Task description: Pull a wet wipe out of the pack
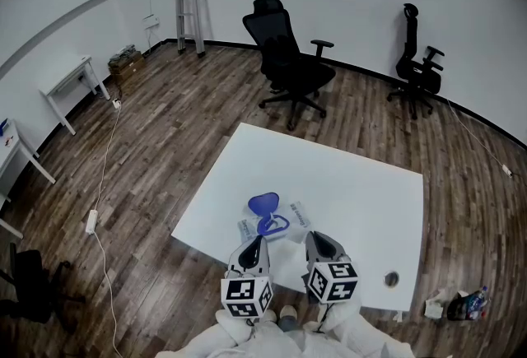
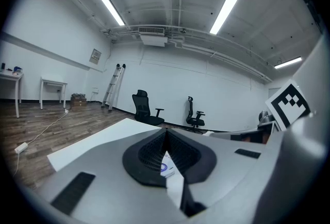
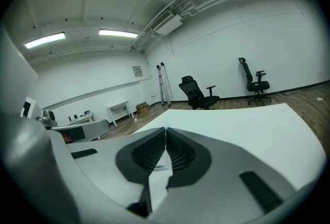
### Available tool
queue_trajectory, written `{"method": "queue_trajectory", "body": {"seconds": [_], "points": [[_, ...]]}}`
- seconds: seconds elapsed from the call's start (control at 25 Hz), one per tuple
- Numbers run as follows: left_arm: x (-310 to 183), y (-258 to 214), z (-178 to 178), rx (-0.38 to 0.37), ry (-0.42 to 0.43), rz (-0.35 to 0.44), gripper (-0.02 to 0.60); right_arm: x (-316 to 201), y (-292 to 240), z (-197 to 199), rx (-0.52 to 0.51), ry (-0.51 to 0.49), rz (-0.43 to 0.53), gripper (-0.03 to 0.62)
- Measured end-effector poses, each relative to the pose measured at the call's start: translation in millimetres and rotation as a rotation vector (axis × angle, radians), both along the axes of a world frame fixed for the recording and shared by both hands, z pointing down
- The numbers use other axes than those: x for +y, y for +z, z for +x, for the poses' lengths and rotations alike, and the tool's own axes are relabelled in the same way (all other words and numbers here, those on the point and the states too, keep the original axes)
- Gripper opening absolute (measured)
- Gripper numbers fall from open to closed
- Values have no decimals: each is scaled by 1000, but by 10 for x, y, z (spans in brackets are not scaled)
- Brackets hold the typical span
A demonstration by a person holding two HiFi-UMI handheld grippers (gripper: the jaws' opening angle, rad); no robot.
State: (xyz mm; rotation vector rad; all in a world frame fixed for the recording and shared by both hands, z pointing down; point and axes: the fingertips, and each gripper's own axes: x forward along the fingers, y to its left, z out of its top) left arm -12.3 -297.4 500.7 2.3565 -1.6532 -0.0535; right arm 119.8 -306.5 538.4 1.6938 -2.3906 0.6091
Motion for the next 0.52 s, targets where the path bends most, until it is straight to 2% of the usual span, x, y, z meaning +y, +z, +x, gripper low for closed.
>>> {"method": "queue_trajectory", "body": {"seconds": [0.52], "points": [[-14,-18,22,2,-11,5,-2,-22,-33,36,-13,-4,5,14]]}}
